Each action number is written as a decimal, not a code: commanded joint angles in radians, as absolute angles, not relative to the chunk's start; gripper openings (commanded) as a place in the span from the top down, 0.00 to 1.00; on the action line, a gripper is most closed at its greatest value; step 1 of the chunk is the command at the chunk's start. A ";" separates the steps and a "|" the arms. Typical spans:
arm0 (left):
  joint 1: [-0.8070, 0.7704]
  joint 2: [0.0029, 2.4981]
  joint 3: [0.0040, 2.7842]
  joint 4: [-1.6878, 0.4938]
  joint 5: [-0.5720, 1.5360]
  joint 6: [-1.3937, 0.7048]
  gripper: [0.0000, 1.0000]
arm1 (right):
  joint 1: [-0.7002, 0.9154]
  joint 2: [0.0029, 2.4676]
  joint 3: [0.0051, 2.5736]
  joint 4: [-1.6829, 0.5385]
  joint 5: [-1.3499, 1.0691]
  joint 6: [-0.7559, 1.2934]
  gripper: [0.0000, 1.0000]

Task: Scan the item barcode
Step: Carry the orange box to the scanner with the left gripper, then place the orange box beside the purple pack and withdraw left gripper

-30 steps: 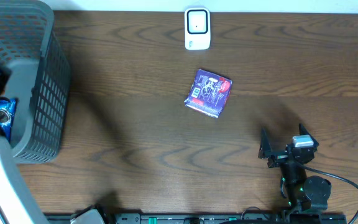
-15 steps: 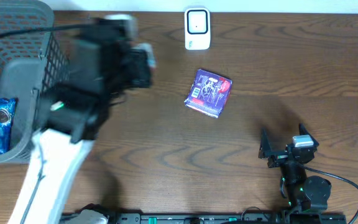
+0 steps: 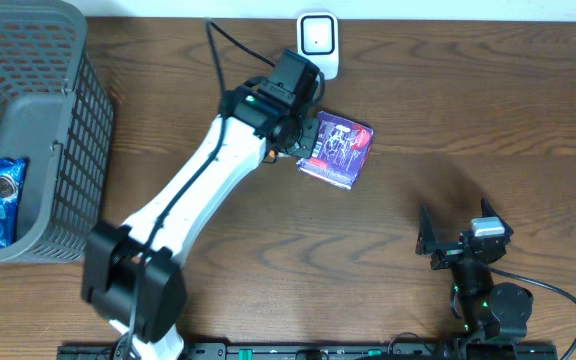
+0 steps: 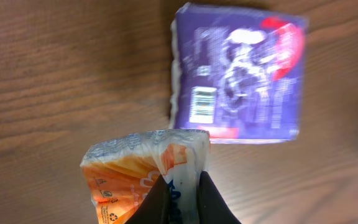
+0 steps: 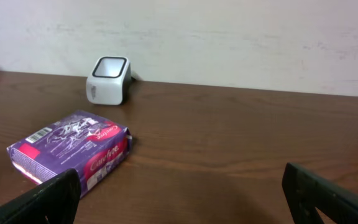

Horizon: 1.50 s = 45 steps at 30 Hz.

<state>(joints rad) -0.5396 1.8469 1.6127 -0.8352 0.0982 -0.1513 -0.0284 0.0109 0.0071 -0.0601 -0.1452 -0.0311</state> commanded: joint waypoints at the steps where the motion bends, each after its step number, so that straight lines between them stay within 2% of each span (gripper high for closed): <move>1: -0.540 1.911 1.620 -0.839 0.042 -0.110 0.91 | -0.025 0.005 0.006 -0.064 -0.151 -0.039 0.01; 2: -0.544 1.936 1.620 -0.839 0.043 -0.109 0.83 | -0.025 0.005 0.006 -0.064 -0.151 -0.039 0.01; 4: -0.547 1.964 1.620 -0.832 0.041 -0.109 0.83 | -0.025 0.005 0.006 -0.064 -0.151 -0.039 0.01; 5: -0.547 1.980 1.620 -0.823 0.041 -0.109 0.79 | -0.025 0.005 0.006 -0.064 -0.151 -0.039 0.01; 6: -0.546 2.024 1.620 -0.798 0.041 -0.109 0.56 | -0.025 0.005 0.006 -0.064 -0.151 -0.039 0.01; 8: -0.547 2.059 1.620 -0.786 0.041 -0.109 0.54 | -0.025 0.005 0.006 -0.064 -0.151 -0.039 0.01; 9: -0.547 2.081 1.620 -0.783 0.042 -0.110 0.50 | -0.025 0.005 0.006 -0.064 -0.151 -0.039 0.01; 17: -0.547 2.112 1.620 -0.775 0.204 -0.174 0.51 | -0.025 0.005 0.006 -0.064 -0.151 -0.039 0.01; 19: -0.547 2.112 1.620 -0.775 0.249 -0.173 0.61 | -0.025 0.005 0.006 -0.064 -0.151 -0.039 0.01; 21: -0.547 2.111 1.620 -0.775 0.303 -0.173 0.65 | -0.025 0.005 0.006 -0.064 -0.151 -0.039 0.01; 26: -0.546 2.094 1.622 -0.775 0.454 -0.173 0.66 | -0.025 0.005 0.006 -0.064 -0.151 -0.039 0.01; 32: -0.533 1.969 1.622 -0.761 0.440 -0.173 0.66 | -0.025 0.005 0.006 -0.064 -0.151 -0.039 0.01; 34: -0.516 1.888 1.622 -0.756 0.372 -0.173 0.66 | -0.025 0.005 0.006 -0.064 -0.151 -0.039 0.01; 40: -0.440 1.653 1.622 -0.757 -0.006 -0.173 0.52 | -0.025 0.005 0.006 -0.064 -0.151 -0.039 0.01; 43: -0.370 1.559 1.622 -0.757 -0.183 -0.173 0.51 | -0.025 0.005 0.006 -0.064 -0.151 -0.039 0.01; 45: -0.276 1.492 1.622 -0.757 -0.340 -0.173 0.45 | -0.025 0.005 0.006 -0.064 -0.151 -0.039 0.01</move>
